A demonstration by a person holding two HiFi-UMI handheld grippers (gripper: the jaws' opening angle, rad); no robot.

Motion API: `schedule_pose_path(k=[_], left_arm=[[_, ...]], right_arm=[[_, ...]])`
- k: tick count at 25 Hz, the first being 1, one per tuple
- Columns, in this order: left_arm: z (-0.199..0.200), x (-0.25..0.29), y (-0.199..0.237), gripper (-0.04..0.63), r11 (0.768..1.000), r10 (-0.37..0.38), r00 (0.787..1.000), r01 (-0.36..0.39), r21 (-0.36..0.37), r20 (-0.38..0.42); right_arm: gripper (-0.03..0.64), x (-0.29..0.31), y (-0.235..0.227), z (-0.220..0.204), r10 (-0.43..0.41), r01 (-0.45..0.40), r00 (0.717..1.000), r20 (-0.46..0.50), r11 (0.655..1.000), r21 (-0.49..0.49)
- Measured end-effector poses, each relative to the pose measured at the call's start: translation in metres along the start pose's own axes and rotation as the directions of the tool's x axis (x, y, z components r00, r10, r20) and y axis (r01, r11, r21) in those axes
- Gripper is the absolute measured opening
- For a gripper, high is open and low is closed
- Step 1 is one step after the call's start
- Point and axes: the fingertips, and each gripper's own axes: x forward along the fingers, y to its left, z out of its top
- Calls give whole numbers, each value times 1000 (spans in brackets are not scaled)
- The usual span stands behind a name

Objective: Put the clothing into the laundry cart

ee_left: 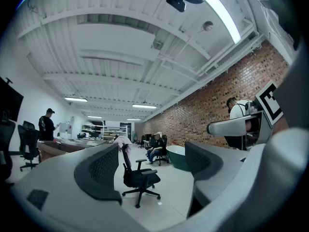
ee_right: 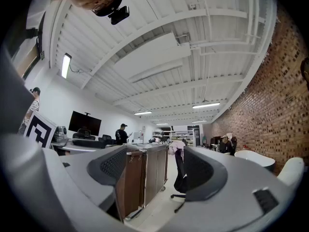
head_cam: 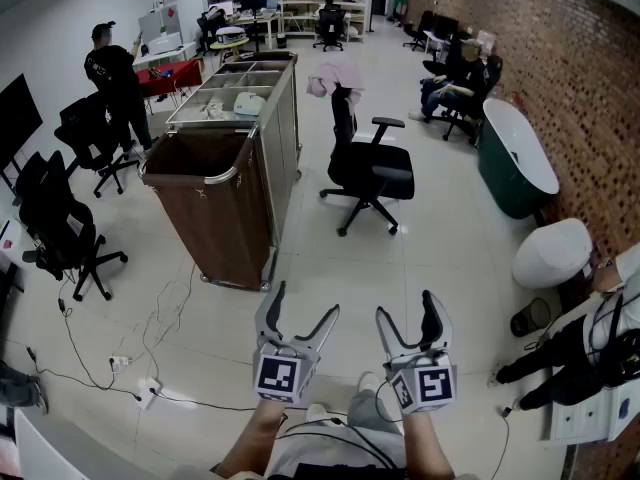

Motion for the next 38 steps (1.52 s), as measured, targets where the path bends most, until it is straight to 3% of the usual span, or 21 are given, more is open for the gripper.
schedule_pose_path(k=[6, 12, 19, 22, 28, 33, 38], left_arm=[[-12, 21, 17, 414, 999, 11, 1000, -10, 41, -18], [-9, 70, 4, 414, 999, 26, 999, -25, 43, -19], [5, 154, -18, 402, 997, 31, 999, -32, 66, 17], [0, 191, -33, 402, 994, 10, 1000, -13, 113, 23], [8, 236, -56, 402, 996, 54, 998, -55, 65, 22], [-2, 243, -45, 402, 989, 109, 994, -107, 104, -12], [-12, 261, -38, 402, 987, 127, 992, -124, 104, -22]], right_arm=[[393, 19, -16, -11, -3, 3, 1000, -3, 999, 33], [393, 50, -60, -19, 16, -16, 1000, -1, 998, 63], [393, 99, -134, -11, 32, -35, 998, 48, 998, 51], [393, 113, -172, -10, 33, -35, 998, 61, 998, 42], [393, 127, -232, -16, 36, -42, 997, 70, 995, 85], [393, 142, -242, -36, 73, -79, 996, 47, 986, 149], [393, 160, -238, -43, 123, -130, 991, 53, 981, 147]])
